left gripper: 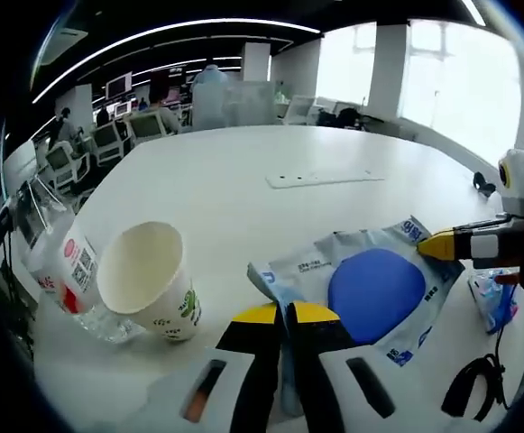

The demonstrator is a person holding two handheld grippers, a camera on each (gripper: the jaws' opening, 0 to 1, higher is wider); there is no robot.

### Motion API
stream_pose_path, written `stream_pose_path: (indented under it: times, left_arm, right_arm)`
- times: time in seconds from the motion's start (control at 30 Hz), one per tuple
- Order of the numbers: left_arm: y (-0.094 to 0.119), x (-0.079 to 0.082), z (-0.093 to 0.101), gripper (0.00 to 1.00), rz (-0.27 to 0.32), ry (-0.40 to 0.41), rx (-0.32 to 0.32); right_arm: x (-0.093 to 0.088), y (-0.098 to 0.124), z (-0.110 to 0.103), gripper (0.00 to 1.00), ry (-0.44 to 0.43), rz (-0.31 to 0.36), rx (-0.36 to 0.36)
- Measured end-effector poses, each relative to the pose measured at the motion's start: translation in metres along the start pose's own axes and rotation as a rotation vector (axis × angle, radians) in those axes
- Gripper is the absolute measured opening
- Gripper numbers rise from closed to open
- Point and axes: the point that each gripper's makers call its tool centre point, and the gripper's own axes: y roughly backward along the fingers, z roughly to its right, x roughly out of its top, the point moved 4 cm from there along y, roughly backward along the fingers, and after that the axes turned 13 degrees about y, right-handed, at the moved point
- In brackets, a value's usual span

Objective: Arrange the tabletop items into an orderly group along one side of the table until the central work area is clear of visible clutter.

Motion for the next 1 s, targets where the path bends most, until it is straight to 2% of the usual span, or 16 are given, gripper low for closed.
stream_pose_path:
  times: [0.33, 0.57, 0.67, 1.0]
  left_arm:
    - [-0.01, 0.005, -0.007, 0.02, -0.024, -0.004, 0.037]
    - [-0.017, 0.01, -0.004, 0.02, -0.043, -0.022, 0.063]
    - [-0.021, 0.011, -0.004, 0.01, -0.046, -0.025, 0.073]
    - [-0.028, 0.013, -0.009, 0.01, -0.069, -0.024, 0.106]
  right_arm:
    - [0.006, -0.01, -0.001, 0.0, 0.001, 0.007, 0.01]
    - [0.01, -0.016, 0.005, 0.0, -0.007, 0.006, 0.012]
    - [0.01, -0.019, 0.005, 0.0, 0.02, 0.003, 0.015]
    - [0.01, -0.031, 0.006, 0.0, 0.017, -0.008, 0.03]
